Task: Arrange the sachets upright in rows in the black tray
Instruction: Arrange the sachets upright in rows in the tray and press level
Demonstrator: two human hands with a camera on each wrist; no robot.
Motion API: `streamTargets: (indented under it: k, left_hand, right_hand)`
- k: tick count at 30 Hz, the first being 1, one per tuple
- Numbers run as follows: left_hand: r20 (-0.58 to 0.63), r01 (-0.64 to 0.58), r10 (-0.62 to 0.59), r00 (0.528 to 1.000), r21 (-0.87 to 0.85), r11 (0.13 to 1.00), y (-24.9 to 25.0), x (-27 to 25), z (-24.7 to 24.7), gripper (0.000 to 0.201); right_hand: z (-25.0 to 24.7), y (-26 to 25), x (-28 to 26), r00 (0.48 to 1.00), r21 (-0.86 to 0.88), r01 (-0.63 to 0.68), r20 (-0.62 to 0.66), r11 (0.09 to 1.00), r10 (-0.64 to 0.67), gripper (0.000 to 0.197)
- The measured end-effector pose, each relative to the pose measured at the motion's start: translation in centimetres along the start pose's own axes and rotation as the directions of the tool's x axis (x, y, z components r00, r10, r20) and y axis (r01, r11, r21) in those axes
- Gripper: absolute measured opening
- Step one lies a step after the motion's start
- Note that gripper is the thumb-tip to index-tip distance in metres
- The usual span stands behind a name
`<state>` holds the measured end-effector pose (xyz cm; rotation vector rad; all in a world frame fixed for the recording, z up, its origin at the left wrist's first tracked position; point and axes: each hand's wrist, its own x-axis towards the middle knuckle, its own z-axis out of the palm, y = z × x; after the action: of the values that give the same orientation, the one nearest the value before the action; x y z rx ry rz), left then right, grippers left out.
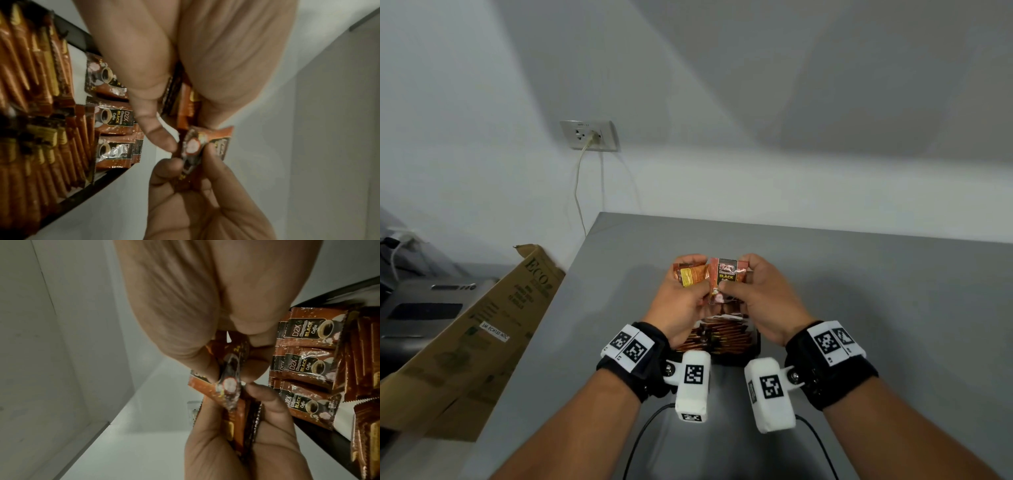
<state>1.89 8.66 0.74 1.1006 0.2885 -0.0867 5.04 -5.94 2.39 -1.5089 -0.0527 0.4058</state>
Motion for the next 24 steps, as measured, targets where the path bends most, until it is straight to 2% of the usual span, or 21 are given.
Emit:
streamTargets:
  k: [1,3,4,5,6,8,10,11,12,14,16,18,21,24]
  left_hand:
    - [0.029,0.069,-0.067,0.997,-0.054,0.996,0.0,-0.1,-0.1,0.034]
    - [0.067,0.235,-0.227,0.972,-0.165,0.958,-0.1,-0.2,-0.5,0.063]
    - [0.085,0.295,-0.283,0.955,-0.202,0.934,-0.1,-0.1,-0.8,0.071]
    - [0.100,0.340,-0.325,0.940,-0.215,0.916,-0.1,0.0,-1.1,0.070]
    - [0.107,0.368,-0.353,0.929,-0.205,0.907,0.0,0.1,-1.3,0.059]
    - [0.092,0.393,-0.382,0.919,-0.170,0.904,0.2,-0.1,-1.3,0.028]
    - [0.021,0.371,-0.372,0.928,-0.141,0.918,0.1,-0.1,-1.2,0.013]
    - [-0.044,0.330,-0.337,0.941,-0.114,0.937,0.0,0.1,-1.3,0.012]
    - [-0.111,0.276,-0.283,0.953,-0.072,0.958,-0.1,0.3,-1.5,0.016]
    - [-0.177,0.161,-0.153,0.972,0.033,0.986,-0.3,0.7,-1.7,0.034]
    - [-0.179,0.075,-0.056,0.982,0.102,0.992,-0.5,0.9,-1.3,0.046]
    - [-0.155,0.015,0.008,0.988,0.142,0.990,-0.6,0.8,-0.4,0.045]
    - [-0.094,0.053,-0.050,0.994,0.025,0.998,-0.4,0.4,0.4,0.036]
    - [-0.072,0.111,-0.116,0.991,-0.077,0.991,-0.4,0.3,-0.1,0.037]
  right_hand:
    - [-0.1,-0.1,0.0,1.000,-0.001,0.021,-0.009,1.000,-0.021,0.024]
    - [-0.5,-0.4,0.2,0.998,0.014,0.058,-0.021,0.998,-0.057,0.025]
    - [-0.8,-0.6,0.2,0.998,0.004,0.067,-0.012,0.998,-0.067,0.025]
    - [-1.0,-0.8,0.2,0.997,-0.029,0.075,0.004,0.997,-0.075,0.025]
    - [-1.2,-0.9,0.2,0.996,-0.077,0.086,0.021,0.993,-0.085,0.026]
    - [-1.4,-0.7,0.3,0.995,-0.197,0.103,0.013,0.975,-0.103,0.024]
    - [-1.7,-0.4,0.4,0.992,-0.223,0.078,-0.084,0.972,-0.099,0.019]
    - [-1.9,-0.3,0.5,0.988,-0.149,0.046,-0.139,0.988,-0.067,0.018]
    - [-2.1,-0.4,0.5,0.986,-0.005,0.011,-0.163,1.000,-0.012,0.019]
    - [-2.4,-0.4,0.4,0.989,0.232,-0.058,-0.121,0.971,0.088,0.022]
    - [-2.0,-0.3,0.3,0.990,0.215,-0.122,-0.045,0.969,0.135,0.023]
    - [-0.9,-0.1,0.1,0.987,0.070,-0.160,-0.009,0.985,0.161,0.022]
    - [0.0,0.3,0.2,0.985,0.017,-0.164,-0.051,0.986,0.164,0.016]
    - [-1.0,0.2,0.3,0.979,0.124,-0.129,-0.144,0.984,0.147,0.016]
